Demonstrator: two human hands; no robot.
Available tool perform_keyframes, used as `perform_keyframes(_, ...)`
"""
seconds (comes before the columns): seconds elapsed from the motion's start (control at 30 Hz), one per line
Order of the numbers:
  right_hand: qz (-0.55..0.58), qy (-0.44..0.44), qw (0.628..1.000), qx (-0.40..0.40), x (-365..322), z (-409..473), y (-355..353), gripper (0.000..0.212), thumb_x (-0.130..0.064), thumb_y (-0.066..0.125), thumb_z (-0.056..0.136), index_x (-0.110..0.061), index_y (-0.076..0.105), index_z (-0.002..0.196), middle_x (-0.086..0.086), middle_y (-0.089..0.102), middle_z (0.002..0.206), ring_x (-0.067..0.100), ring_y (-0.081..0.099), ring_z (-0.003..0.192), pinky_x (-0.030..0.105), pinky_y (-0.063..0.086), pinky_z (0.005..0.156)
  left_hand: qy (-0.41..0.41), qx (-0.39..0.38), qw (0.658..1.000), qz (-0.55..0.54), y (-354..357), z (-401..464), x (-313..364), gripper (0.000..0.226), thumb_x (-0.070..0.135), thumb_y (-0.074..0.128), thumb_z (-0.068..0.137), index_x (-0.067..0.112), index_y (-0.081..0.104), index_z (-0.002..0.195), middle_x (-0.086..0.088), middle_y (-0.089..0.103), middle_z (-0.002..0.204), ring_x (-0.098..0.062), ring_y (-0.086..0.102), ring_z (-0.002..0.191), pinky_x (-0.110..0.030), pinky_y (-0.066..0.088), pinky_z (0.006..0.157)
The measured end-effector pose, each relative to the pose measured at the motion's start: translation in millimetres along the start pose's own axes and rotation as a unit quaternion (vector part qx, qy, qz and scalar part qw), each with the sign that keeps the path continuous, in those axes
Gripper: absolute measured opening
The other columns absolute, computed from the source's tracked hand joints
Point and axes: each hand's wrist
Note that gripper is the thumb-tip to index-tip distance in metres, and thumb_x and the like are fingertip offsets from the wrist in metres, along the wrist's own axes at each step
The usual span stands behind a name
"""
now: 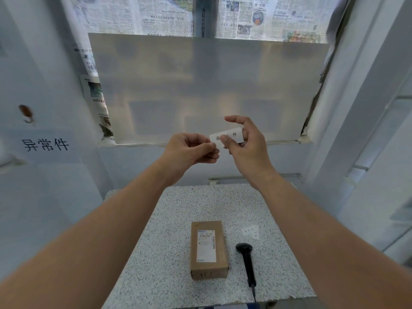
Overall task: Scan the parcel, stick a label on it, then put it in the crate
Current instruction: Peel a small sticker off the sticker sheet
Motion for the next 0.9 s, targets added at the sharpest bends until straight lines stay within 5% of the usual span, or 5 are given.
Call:
perform_keyframes(0.27, 0.029, 0.022, 0.999, 0.027, 9, -5, -8, 0.036, -0.011, 0.073, 0.096, -0.031, 0.064, 0.124, 0.007, 0.071, 0.105, 0.011, 0.067, 0.081, 0.022, 0.056, 0.071, -0.02, -0.022, 0.999, -0.032, 4, -4, -8, 0.015, -0.001, 0.07, 0.092, -0.011, 0.07, 0.103, -0.027, 0.075, 0.093, -0.032, 0.075, 0.081, -0.036, 0.064, 0.08)
perform_keyframes(0.43, 0.035, 0.026, 0.999, 0.019, 12, -9, -14, 0.036, -0.01, 0.072, 0.096, -0.028, 0.063, 0.127, 0.005, 0.071, 0.097, -0.002, 0.066, 0.071, 0.018, 0.054, 0.068, -0.021, -0.025, 0.998, -0.055, 9, -4, -9, 0.014, -0.004, 0.061, 0.098, -0.013, 0.068, 0.105, -0.026, 0.074, 0.092, -0.03, 0.075, 0.08, -0.034, 0.064, 0.079)
perform_keyframes(0.9, 0.028, 0.029, 0.999, 0.018, 16, -12, -21, 0.037, -0.007, 0.073, 0.096, -0.026, 0.064, 0.126, 0.006, 0.07, 0.095, -0.004, 0.063, 0.066, 0.016, 0.052, 0.066, -0.023, -0.02, 0.999, -0.039, 16, -5, -14, 0.012, -0.003, 0.066, 0.095, -0.011, 0.071, 0.102, -0.024, 0.075, 0.088, -0.029, 0.074, 0.076, -0.033, 0.064, 0.076)
Point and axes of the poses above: each hand's wrist, its own z-axis towards the middle knuckle, its own y-axis out of the palm, x = y × z
